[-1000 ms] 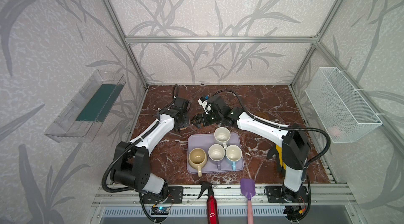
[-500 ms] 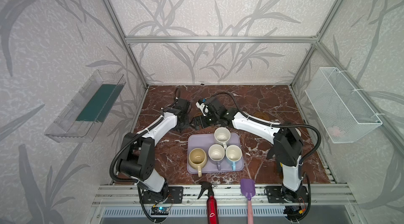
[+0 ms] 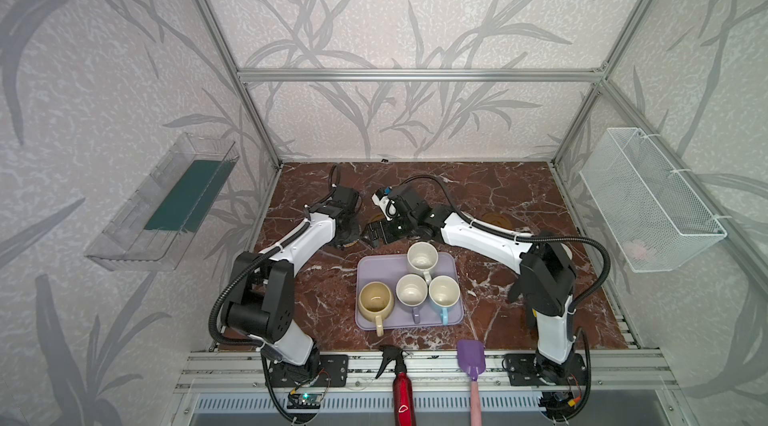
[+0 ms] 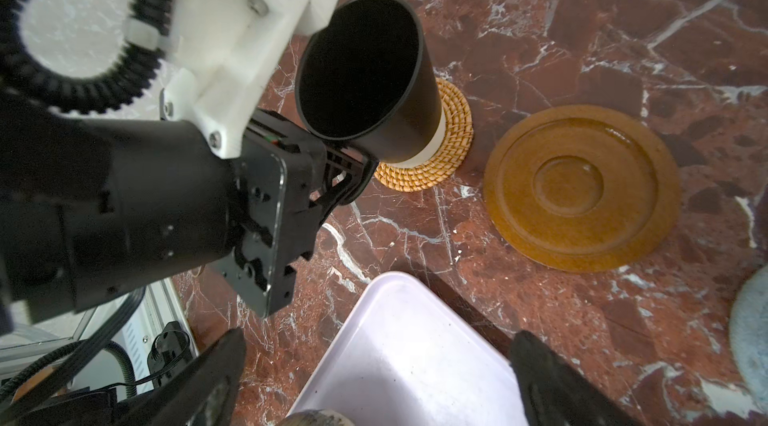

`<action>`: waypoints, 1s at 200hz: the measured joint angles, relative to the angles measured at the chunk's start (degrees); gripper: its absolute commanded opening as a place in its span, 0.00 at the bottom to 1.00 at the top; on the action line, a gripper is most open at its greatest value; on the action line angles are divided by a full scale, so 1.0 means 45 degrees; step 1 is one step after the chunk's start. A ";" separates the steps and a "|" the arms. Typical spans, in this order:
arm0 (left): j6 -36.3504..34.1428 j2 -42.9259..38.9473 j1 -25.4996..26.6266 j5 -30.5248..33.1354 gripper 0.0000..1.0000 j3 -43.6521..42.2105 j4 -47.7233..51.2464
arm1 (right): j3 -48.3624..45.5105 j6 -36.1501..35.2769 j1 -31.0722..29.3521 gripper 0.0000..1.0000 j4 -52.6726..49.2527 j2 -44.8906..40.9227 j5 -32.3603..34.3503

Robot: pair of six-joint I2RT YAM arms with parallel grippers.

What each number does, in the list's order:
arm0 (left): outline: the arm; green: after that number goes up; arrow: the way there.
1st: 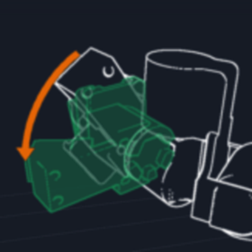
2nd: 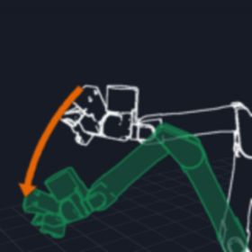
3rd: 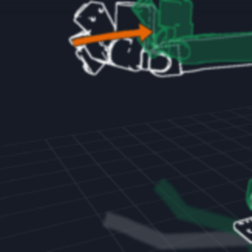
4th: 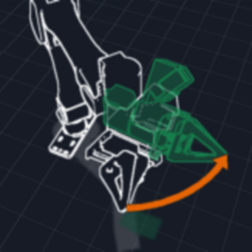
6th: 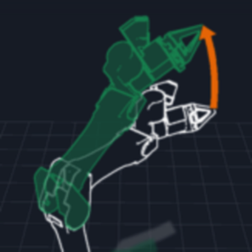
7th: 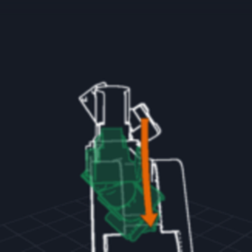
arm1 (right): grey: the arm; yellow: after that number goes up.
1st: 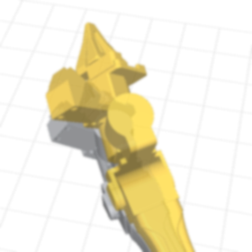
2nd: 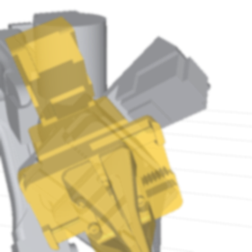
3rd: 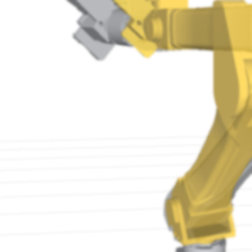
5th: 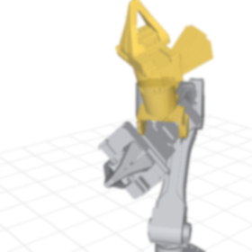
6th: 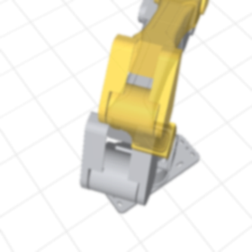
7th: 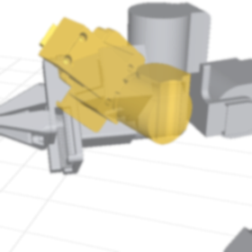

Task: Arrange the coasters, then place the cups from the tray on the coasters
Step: 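Lower the black mug onto the woven rattan coaster with the left gripper, then open the left gripper and raise it off the black mug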

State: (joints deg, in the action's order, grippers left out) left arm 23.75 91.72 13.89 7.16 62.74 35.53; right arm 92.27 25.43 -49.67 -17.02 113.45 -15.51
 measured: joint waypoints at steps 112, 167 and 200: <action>0.0097 0.0194 -0.0029 0.0165 0.15 -0.0034 -0.0141 | 0.0000 -0.0039 0.0005 0.99 -0.0029 0.0000 0.0005; 0.0063 0.0175 -0.0029 0.0457 0.47 -0.0044 -0.0228 | 0.0000 -0.0049 0.0005 0.99 -0.0107 0.0000 0.0005; 0.0141 -0.0063 -0.0029 0.0525 0.70 -0.0097 -0.0277 | 0.0000 -0.0068 0.0015 0.99 -0.0214 0.0000 0.0010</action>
State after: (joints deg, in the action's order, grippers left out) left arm 24.38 91.44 13.76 9.52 62.30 34.28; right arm 92.27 25.12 -49.60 -17.98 113.45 -15.46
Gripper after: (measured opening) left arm 0.650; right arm 0.990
